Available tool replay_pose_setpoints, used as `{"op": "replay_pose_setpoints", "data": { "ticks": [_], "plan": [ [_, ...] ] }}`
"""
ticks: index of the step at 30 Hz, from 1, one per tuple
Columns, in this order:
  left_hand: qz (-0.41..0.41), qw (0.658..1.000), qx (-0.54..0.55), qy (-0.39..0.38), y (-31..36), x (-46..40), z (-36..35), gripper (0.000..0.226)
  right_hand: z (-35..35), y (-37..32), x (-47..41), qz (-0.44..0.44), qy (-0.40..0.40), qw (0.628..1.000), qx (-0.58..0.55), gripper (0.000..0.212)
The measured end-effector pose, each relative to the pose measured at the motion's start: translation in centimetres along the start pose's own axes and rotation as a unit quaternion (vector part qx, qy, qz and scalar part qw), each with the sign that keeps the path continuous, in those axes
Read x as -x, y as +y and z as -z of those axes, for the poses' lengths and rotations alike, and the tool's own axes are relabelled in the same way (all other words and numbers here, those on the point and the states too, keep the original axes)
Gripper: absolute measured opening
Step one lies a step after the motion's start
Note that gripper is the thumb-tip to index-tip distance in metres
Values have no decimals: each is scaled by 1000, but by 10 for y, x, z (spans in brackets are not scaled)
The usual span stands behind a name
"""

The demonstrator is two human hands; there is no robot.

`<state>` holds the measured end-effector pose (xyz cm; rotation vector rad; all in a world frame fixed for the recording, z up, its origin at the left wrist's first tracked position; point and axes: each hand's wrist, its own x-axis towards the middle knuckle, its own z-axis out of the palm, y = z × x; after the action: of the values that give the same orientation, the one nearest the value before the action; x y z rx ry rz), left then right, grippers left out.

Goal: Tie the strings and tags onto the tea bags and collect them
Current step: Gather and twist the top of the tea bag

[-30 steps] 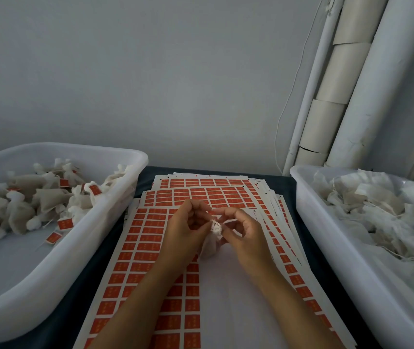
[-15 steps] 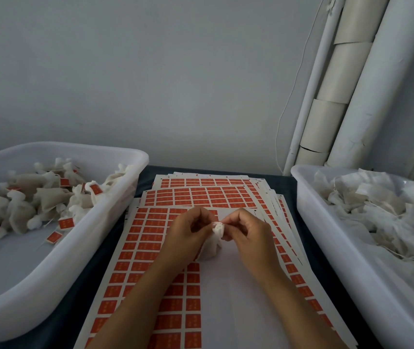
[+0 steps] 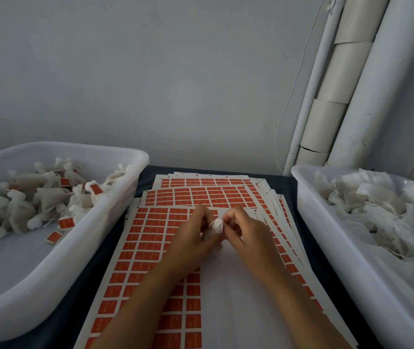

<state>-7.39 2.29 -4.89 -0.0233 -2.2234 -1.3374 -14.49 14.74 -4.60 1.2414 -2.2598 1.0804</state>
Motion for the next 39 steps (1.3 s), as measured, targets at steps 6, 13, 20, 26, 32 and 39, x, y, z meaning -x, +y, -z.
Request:
{"op": "replay_pose_setpoints", "data": {
  "ticks": [6,13,20,26,32,39],
  "plan": [
    [-19,999,-44,-9,-1,-1,1,17,3,-4,1,14,38,995,86,17],
    [-15,999,-44,24,-1,-3,-2,26,0,-5,2,-46,84,994,53,30],
    [16,998,11,60,1,-5,-3,10,1,-7,0,-108,126,986,-6,25],
    [52,996,44,62,2,-5,-4,8,5,-5,-2,-130,168,977,-1,22],
    [71,996,25,40,-2,-3,2,12,2,-2,-1,-141,134,981,-10,20],
    [76,994,62,40,-1,-5,3,16,2,3,-5,-163,134,977,-31,23]
  ]
}}
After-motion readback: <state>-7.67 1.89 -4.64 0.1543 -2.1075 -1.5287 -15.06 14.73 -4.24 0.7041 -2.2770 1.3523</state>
